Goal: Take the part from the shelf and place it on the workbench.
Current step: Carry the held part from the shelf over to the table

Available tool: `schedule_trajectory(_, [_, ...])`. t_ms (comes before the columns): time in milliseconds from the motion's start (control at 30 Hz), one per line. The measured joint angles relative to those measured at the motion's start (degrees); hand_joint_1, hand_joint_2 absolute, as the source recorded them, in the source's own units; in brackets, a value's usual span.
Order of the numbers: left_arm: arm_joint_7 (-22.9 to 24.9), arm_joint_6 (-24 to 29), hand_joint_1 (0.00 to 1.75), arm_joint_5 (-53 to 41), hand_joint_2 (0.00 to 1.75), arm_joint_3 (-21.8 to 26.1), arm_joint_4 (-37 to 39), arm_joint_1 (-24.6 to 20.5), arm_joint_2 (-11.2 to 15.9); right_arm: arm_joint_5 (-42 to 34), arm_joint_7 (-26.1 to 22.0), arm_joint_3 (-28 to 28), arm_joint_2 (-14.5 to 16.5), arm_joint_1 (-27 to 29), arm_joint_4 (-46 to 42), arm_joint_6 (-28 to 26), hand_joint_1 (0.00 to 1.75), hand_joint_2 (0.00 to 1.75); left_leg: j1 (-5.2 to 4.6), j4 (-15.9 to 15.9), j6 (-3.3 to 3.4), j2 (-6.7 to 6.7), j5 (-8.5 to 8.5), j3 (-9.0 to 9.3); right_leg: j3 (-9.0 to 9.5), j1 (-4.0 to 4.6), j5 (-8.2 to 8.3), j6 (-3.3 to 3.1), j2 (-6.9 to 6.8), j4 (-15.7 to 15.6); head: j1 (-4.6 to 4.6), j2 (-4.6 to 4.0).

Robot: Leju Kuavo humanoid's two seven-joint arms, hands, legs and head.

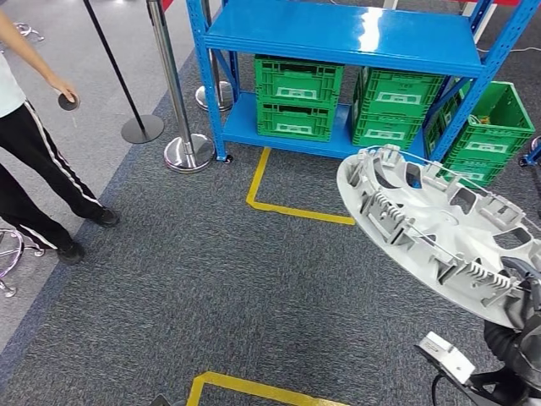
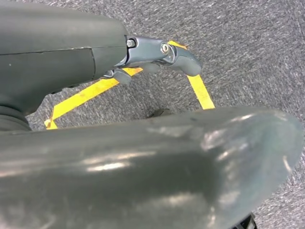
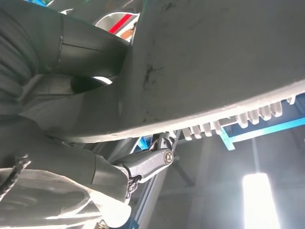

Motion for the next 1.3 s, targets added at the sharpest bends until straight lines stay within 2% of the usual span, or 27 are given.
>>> schedule_trajectory(200, [0.04,-0.01,0.00,-0.36,0.00,0.25,0.16,0.04,-0.10,-0.79,0.69,0.64,-0.50,0.14,0.01,0.00,1.75,1.75,-0.10,0.39,0.39,-0.03,-0.14,-0.23,-0.04,-0.08,0.10,0.22,-0.02,-0.01,0.00,0.00])
schedule_trajectory(333, [0.06,-0.13,0.00,-0.47,0.00,0.39,0.26,0.01,-0.27,-1.17,1.35,1.14,-0.96,0.27,-0.01,0.00,1.75,1.75,0.08,-0.21,1.09,0.30,0.27,-0.12,-0.42,-0.23,-0.21,0.85,0.18,0.23,0.02,0.00])
schedule_trajectory(367, [0.07,-0.15,0.00,-0.51,0.00,0.51,0.27,0.01,-0.35,-1.23,1.48,1.19,-1.12,0.29,-0.01,0.00,1.75,1.75,0.24,-0.57,1.37,0.54,0.49,-0.06,-0.99,-0.25,-1.10,1.06,0.22,1.26,0.12,0.00])
schedule_trajectory(400, [0.07,-0.17,0.00,-0.55,0.00,0.67,0.28,0.01,-0.45,-1.26,1.56,1.23,-1.31,0.30,-0.01,0.00,1.75,1.75,0.43,-0.88,1.59,0.85,0.69,-0.06,-2.11,-0.30,-2.67,1.28,0.24,3.56,0.23,0.00])
schedule_trajectory(467, [0.09,-0.19,0.00,-0.56,0.00,0.98,0.31,0.04,-0.62,-1.32,1.68,1.28,-1.57,0.32,0.01,0.00,1.75,1.75,0.45,-0.93,1.72,1.45,0.77,-0.27,-5.38,-0.51,-6.48,1.74,0.22,10.74,0.41,0.00])
schedule_trajectory(500, [0.11,-0.19,0.00,-0.58,0.00,1.08,0.32,0.06,-0.69,-1.36,1.79,1.32,-1.65,0.37,0.03,0.00,1.75,1.75,0.46,-0.91,1.71,1.85,0.78,-0.37,-6.85,-0.66,-7.73,1.97,0.21,14.08,0.41,0.00])
schedule_trajectory(533, [0.14,-0.20,0.00,-0.62,0.00,1.14,0.32,0.07,-0.75,-1.42,1.92,1.38,-1.72,0.41,0.05,0.00,1.75,1.75,0.49,-0.89,1.66,2.25,0.79,-0.43,-7.48,-0.81,-7.92,2.18,0.16,15.65,0.40,0.00])
schedule_trajectory(567, [0.16,-0.20,0.00,-0.66,0.00,1.18,0.33,0.08,-0.83,-1.51,2.05,1.43,-1.80,0.44,0.07,0.00,1.75,1.75,0.54,-0.86,1.57,2.68,0.80,-0.46,-7.07,-0.97,-7.08,2.37,0.02,15.09,0.40,0.00])
schedule_trajectory(600, [0.19,-0.20,0.00,-0.69,0.00,1.20,0.33,0.08,-0.94,-1.62,2.18,1.49,-1.92,0.45,0.08,0.00,1.75,1.75,0.64,-0.81,1.39,3.13,0.79,-0.44,-5.48,-1.15,-5.31,2.56,-0.36,12.20,0.40,0.00])
schedule_trajectory(667, [0.20,-0.19,0.00,-0.72,0.00,1.26,0.36,0.10,-1.02,-1.80,2.41,1.57,-2.10,0.36,0.08,0.00,1.75,1.75,0.62,-0.50,0.70,3.93,0.64,-0.38,-1.27,-1.24,-2.05,2.74,-2.52,4.11,0.47,0.00])
schedule_trajectory(700, [0.21,-0.19,0.00,-0.74,0.00,1.28,0.39,0.14,-1.00,-1.88,2.52,1.62,-2.18,0.32,0.08,0.00,1.75,1.75,0.51,-0.31,0.28,4.30,0.58,-0.36,0.20,-1.16,-1.22,2.44,-3.32,1.36,0.41,0.00])
schedule_trajectory(733, [0.22,-0.18,0.00,-0.76,0.00,1.31,0.42,0.18,-0.98,-1.93,2.61,1.70,-2.23,0.33,0.08,0.00,1.75,1.75,0.37,-0.15,-0.10,4.71,0.55,-0.34,0.73,-1.03,-1.01,2.01,-3.73,0.10,0.36,0.00])
schedule_trajectory(800, [0.22,-0.17,0.00,-0.80,0.00,1.34,0.44,0.23,-1.06,-1.99,2.77,1.83,-2.34,0.44,0.08,0.00,1.75,1.75,0.39,-0.06,-0.69,5.70,0.58,-0.25,0.39,-0.83,-0.86,0.86,-2.63,0.16,0.23,0.00])
schedule_trajectory(833, [0.23,-0.17,0.00,-0.82,0.00,1.37,0.44,0.20,-1.10,-1.99,2.83,1.88,-2.38,0.49,0.08,0.00,1.75,1.75,0.56,0.17,-1.04,5.58,0.23,-0.26,0.22,-0.85,-0.69,0.44,-2.03,0.18,0.22,0.00])
schedule_trajectory(900, [0.23,-0.15,0.00,-0.86,0.00,1.44,0.44,0.23,-1.12,-1.98,2.91,2.04,-2.41,0.44,0.05,0.00,1.75,1.75,0.90,3.09,-1.62,3.47,-2.30,-1.19,0.28,-0.95,-0.23,-0.41,-0.85,0.13,0.12,0.00])
schedule_trajectory(967, [0.26,-0.12,0.00,-0.89,0.00,1.50,0.46,0.48,-1.10,-1.98,3.00,2.28,-2.41,0.40,0.05,0.00,1.75,1.75,1.01,10.24,-1.74,0.85,-6.46,-3.81,0.14,-0.92,0.09,-0.92,0.40,0.14,-0.06,0.00])
schedule_trajectory(1000, [0.30,-0.11,0.00,-0.89,0.00,1.51,0.47,0.64,-1.09,-1.98,3.04,2.36,-2.41,0.43,0.05,0.00,1.75,1.75,0.99,13.88,-1.69,0.34,-7.99,-5.20,0.06,-0.83,0.16,-1.03,1.16,0.15,-0.12,0.00])
schedule_trajectory(1033, [0.34,-0.10,0.00,-0.90,0.00,1.53,0.48,0.77,-1.09,-1.98,3.06,2.41,-2.41,0.46,0.05,0.00,1.75,1.75,0.97,16.10,-1.58,0.10,-8.54,-6.00,-0.01,-0.74,0.21,-1.10,1.95,0.17,-0.15,0.00])
schedule_trajectory(1067, [0.38,-0.09,0.00,-0.91,0.00,1.54,0.49,0.85,-1.10,-1.98,3.08,2.44,-2.41,0.47,0.05,0.00,1.75,1.75,0.96,16.29,-1.40,-0.04,-7.98,-5.94,-0.03,-0.67,0.24,-1.13,2.79,0.21,-0.14,0.00])
schedule_trajectory(1100, [0.39,-0.09,0.00,-0.92,0.00,1.56,0.49,0.87,-1.11,-1.98,3.09,2.45,-2.41,0.48,0.05,0.00,1.75,1.75,0.95,14.13,-1.14,-0.36,-6.38,-4.85,-0.02,-0.61,0.24,-1.13,3.62,0.27,-0.14,0.00])
schedule_trajectory(1133, [0.39,-0.09,0.00,-0.93,0.00,1.59,0.49,0.87,-1.10,-1.98,3.11,2.46,-2.41,0.48,0.05,0.00,1.75,1.75,0.96,10.44,-0.81,-1.21,-4.25,-3.11,-0.01,-0.58,0.24,-1.12,4.40,0.35,-0.14,0.00])
schedule_trajectory(1200, [0.39,-0.08,0.00,-0.94,0.00,1.62,0.52,0.90,-0.98,-1.98,3.13,2.48,-2.41,0.42,0.06,0.00,1.75,1.75,1.10,3.51,-0.22,-3.96,-1.66,0.09,-0.33,-0.55,0.22,-0.84,5.89,0.67,-0.10,0.00])
schedule_trajectory(1233, [0.41,-0.07,0.00,-0.93,0.00,1.63,0.54,0.91,-0.91,-1.99,3.13,2.49,-2.43,0.40,0.06,-0.01,1.75,1.75,1.13,1.69,-0.13,-4.85,-1.38,0.85,-0.68,-0.64,0.29,-0.54,6.58,0.81,-0.09,0.00])
schedule_trajectory(1267, [0.43,-0.06,0.00,-0.93,0.00,1.63,0.56,0.90,-0.85,-1.99,3.14,2.50,-2.45,0.44,0.07,-0.02,1.75,1.75,1.10,1.06,-0.14,-5.06,-1.61,1.05,-1.09,-0.82,0.43,-0.13,7.29,0.87,-0.08,0.00])
schedule_trajectory(1300, [0.44,-0.05,0.00,-0.94,0.00,1.65,0.57,0.86,-0.84,-1.99,3.15,2.50,-2.49,0.49,0.06,-0.03,1.75,1.75,1.04,0.70,-0.18,-4.46,-1.61,1.07,-1.52,-1.01,0.62,0.30,8.01,0.83,-0.12,0.00])
